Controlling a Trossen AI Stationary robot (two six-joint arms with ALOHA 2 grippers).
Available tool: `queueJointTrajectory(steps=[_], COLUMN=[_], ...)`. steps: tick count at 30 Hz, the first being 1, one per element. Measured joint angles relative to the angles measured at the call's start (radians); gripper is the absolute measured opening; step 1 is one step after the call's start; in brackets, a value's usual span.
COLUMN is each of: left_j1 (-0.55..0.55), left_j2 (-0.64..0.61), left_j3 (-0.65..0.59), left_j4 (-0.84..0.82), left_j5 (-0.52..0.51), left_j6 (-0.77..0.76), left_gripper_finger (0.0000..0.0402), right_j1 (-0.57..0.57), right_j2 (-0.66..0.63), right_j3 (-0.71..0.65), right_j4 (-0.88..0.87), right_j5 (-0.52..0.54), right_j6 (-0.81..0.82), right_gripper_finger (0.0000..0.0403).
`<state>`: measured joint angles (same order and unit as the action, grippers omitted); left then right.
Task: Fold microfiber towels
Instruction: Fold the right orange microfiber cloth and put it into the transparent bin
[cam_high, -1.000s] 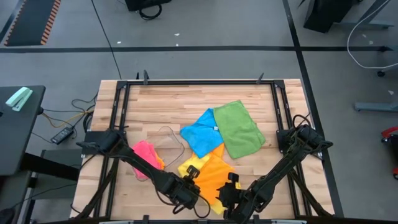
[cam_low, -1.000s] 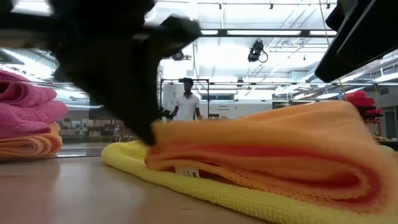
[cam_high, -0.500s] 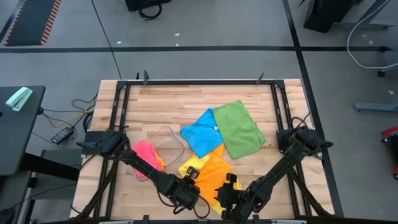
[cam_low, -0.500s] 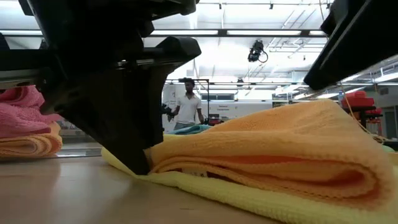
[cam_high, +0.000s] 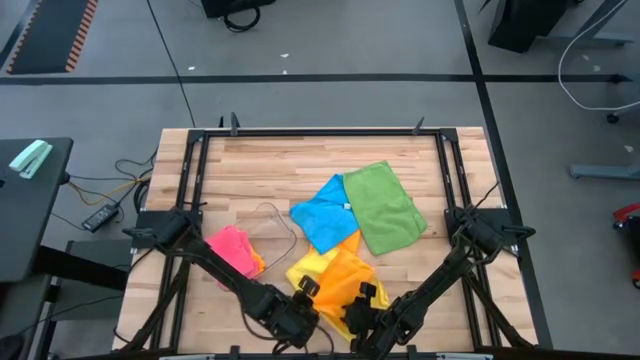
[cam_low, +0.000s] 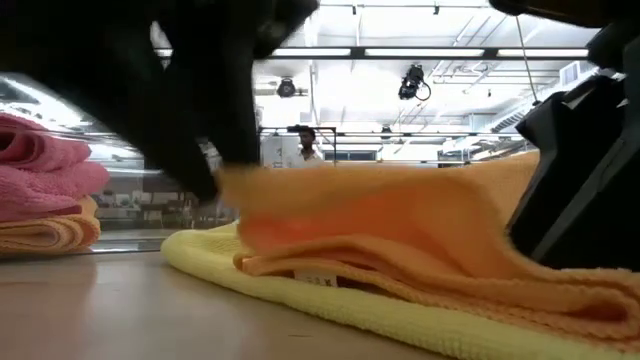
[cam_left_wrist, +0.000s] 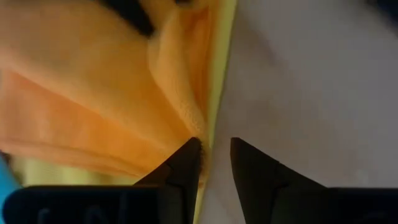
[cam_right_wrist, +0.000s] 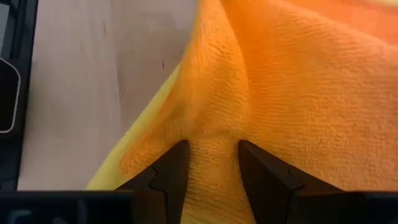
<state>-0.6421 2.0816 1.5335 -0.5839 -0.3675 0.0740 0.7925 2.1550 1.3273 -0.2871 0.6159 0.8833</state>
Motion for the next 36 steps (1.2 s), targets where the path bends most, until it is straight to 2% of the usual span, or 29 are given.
queueJointTrajectory(steps=[9, 19, 29, 36], left_j1=[0.024, 0.081, 0.221, 0.26], left_j2=[0.0, -0.003, 0.083, 0.126], left_j3=[0.024, 0.025, 0.023, 0.022], left_j4=[-0.045, 0.137, 0.307, 0.328], left_j5=[-0.005, -0.044, -0.034, -0.029], left_j6=[0.041, 0.103, 0.167, 0.136], left_gripper_finger=[0.009, 0.0109, 0.0098, 0.0094], right_j1=[0.029, 0.029, 0.037, 0.042], right_j2=[0.002, 0.001, 0.001, 0.001], right_j3=[0.0, 0.0, 0.003, 0.003], right_j4=[0.0, -0.001, -0.005, -0.007], right_j5=[-0.007, -0.014, -0.018, -0.017], right_j6=[0.026, 0.025, 0.023, 0.019], right_gripper_finger=[0.0151, 0.0143, 0.0143, 0.0143])
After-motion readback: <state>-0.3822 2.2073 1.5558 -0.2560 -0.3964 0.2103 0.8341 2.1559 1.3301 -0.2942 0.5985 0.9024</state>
